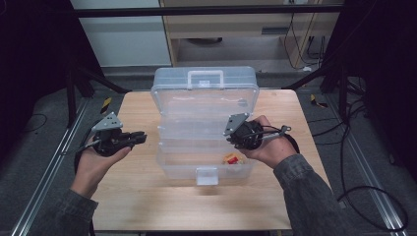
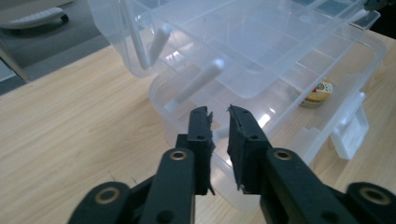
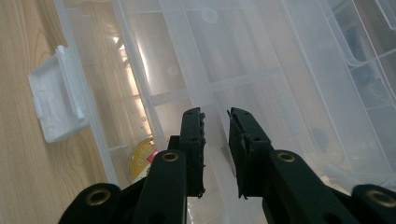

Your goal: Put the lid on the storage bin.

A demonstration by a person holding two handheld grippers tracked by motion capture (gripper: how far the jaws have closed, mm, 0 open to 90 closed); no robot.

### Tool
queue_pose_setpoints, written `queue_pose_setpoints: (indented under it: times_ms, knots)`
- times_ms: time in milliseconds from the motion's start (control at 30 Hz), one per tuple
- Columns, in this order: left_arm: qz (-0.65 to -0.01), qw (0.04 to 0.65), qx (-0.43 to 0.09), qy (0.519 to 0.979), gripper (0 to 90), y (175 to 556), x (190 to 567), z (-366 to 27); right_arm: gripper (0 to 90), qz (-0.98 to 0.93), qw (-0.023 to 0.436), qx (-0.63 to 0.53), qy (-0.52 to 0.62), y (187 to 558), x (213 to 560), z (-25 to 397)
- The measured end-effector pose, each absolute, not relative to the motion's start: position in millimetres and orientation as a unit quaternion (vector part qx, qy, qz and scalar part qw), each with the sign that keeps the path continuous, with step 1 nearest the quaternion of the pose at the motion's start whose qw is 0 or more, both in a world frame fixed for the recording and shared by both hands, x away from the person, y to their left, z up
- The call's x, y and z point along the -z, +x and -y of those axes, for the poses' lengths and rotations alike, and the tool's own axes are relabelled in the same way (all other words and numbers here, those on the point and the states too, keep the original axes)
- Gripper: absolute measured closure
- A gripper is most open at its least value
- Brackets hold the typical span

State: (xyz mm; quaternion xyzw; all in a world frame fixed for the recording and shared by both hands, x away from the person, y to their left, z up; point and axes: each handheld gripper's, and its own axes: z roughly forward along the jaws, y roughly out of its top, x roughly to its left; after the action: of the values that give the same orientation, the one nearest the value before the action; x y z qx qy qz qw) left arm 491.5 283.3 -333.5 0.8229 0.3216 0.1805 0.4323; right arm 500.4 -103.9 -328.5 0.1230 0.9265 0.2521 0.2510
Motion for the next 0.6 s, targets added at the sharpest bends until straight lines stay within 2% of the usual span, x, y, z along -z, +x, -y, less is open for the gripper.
queue_pose_setpoints:
  times_ms: [233,600]
  knots:
    - [-0.324,0.436,-0.185,0.819,88.6,500.1,322.4,-276.4,75.6,-0.927,0.25,-0.252,0.123,500.1,328.8,104.5]
    - [-0.328,0.451,-0.187,0.809,89.1,512.1,311.9,-271.1,75.6,-0.927,0.247,-0.254,0.125,498.9,329.8,105.0]
